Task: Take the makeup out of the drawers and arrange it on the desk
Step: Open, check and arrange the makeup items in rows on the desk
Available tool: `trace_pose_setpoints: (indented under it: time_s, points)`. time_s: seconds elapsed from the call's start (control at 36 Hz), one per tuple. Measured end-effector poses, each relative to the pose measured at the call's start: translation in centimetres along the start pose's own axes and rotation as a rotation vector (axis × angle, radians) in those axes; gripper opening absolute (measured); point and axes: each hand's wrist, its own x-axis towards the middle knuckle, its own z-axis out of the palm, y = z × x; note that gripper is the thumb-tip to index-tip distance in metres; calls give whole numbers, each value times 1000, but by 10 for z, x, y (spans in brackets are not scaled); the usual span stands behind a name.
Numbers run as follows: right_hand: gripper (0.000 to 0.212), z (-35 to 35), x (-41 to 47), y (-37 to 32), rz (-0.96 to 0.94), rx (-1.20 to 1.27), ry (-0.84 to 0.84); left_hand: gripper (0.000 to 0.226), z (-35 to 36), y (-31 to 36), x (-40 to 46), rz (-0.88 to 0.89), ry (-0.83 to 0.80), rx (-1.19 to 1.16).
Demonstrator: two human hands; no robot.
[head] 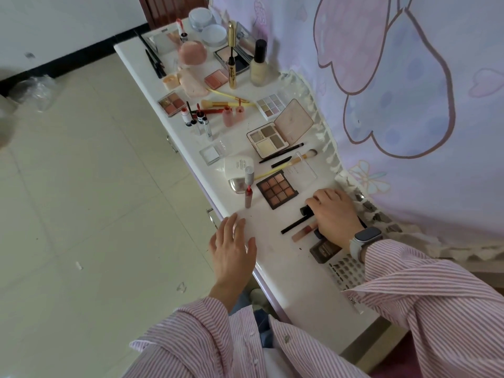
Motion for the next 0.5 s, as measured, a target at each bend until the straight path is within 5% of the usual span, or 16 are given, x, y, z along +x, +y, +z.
trace_pose_setpoints:
  time_s: [0.22, 0.33, 0.42, 0.5]
  points:
    - [25, -5, -12, -4, -43, 96, 204, 47, -13, 3, 3, -30, -107, -16]
    - [19, -13, -25, -19, -7, 601, 375, 37, -17, 6, 2, -26, -41, -141]
    - [11, -29, -33, -33, 241, 1188, 142, 34, -28, 15, -3, 21, -9, -345]
    - [10, -32, -39, -42, 288, 1504, -2, 47, -40, 26, -11, 101, -80, -485]
